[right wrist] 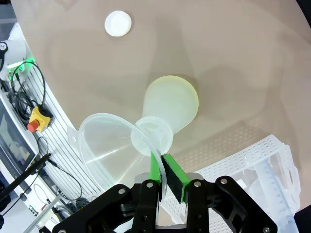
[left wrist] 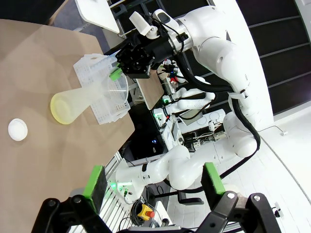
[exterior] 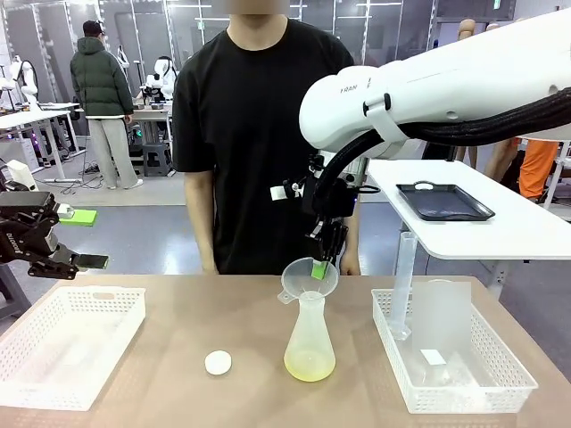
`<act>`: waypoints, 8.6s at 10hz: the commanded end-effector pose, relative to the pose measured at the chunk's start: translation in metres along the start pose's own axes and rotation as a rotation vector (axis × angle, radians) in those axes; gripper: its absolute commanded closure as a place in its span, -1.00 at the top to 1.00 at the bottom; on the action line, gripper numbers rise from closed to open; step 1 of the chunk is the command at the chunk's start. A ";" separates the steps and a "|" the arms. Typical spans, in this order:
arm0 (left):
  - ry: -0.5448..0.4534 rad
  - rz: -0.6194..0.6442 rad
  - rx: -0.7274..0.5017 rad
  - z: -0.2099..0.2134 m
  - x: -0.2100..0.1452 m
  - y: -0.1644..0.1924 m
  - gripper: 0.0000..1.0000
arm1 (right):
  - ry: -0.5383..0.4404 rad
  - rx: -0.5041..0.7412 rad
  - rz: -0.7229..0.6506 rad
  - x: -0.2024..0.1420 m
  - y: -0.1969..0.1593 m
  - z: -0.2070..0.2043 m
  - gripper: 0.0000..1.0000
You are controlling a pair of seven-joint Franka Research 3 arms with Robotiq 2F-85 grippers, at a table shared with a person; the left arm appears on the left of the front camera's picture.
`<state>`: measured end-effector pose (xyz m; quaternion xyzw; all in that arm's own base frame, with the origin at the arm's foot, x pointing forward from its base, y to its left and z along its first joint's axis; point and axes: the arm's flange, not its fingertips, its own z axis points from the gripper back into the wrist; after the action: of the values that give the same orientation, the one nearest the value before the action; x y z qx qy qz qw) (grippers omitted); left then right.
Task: Prepare the solutions needed for the experiment.
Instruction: Once the solution is in the Big flask , pick up the Plastic Funnel and place it back into the right Organizing basket, then when the human places the Big flask in the center of the table, pick up the Big flask and place it in the left Organizing basket.
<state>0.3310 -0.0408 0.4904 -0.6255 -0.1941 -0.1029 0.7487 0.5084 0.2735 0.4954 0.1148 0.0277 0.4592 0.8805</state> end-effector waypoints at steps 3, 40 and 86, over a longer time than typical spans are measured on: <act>-0.012 -0.012 -0.028 -0.002 0.002 -0.002 1.00 | -0.011 0.050 0.008 -0.006 0.010 0.014 -1.00; -0.012 -0.012 -0.028 -0.002 0.002 -0.002 1.00 | -0.041 0.131 -0.453 -0.231 -0.121 0.121 -0.87; -0.012 -0.012 -0.028 -0.002 0.002 -0.002 1.00 | -0.635 1.105 -0.742 -0.305 0.000 0.038 0.32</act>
<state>0.3311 -0.0410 0.4904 -0.6251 -0.1940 -0.1030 0.7490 0.3361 0.0155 0.5132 0.6419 0.0342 0.0348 0.7653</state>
